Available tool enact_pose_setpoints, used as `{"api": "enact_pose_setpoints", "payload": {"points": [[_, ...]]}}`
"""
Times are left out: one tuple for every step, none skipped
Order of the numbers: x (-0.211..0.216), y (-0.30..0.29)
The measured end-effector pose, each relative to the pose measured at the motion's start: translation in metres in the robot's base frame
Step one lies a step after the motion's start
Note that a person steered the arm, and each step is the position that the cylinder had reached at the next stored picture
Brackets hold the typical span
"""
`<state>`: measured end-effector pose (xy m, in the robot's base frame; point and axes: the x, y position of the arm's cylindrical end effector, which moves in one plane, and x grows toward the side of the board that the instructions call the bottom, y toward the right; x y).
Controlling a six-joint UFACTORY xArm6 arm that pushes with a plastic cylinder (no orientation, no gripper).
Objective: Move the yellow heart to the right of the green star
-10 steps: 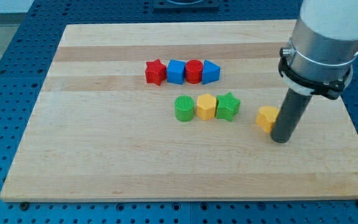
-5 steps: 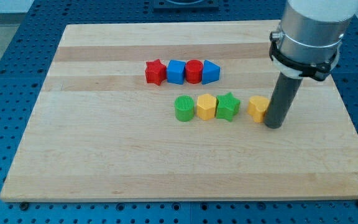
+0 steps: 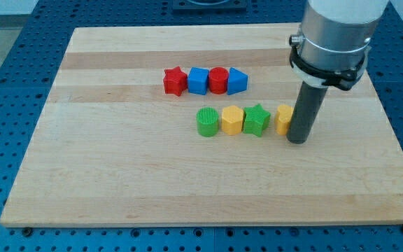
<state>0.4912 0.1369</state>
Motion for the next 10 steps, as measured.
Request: {"api": "enact_pose_setpoints", "payload": {"points": [[0.000, 0.000], [0.005, 0.000], [0.023, 0.008], [0.018, 0.020], [-0.002, 0.021], [-0.014, 0.021], [-0.016, 0.021], [-0.018, 0.021], [-0.026, 0.021], [-0.031, 0.019]]}}
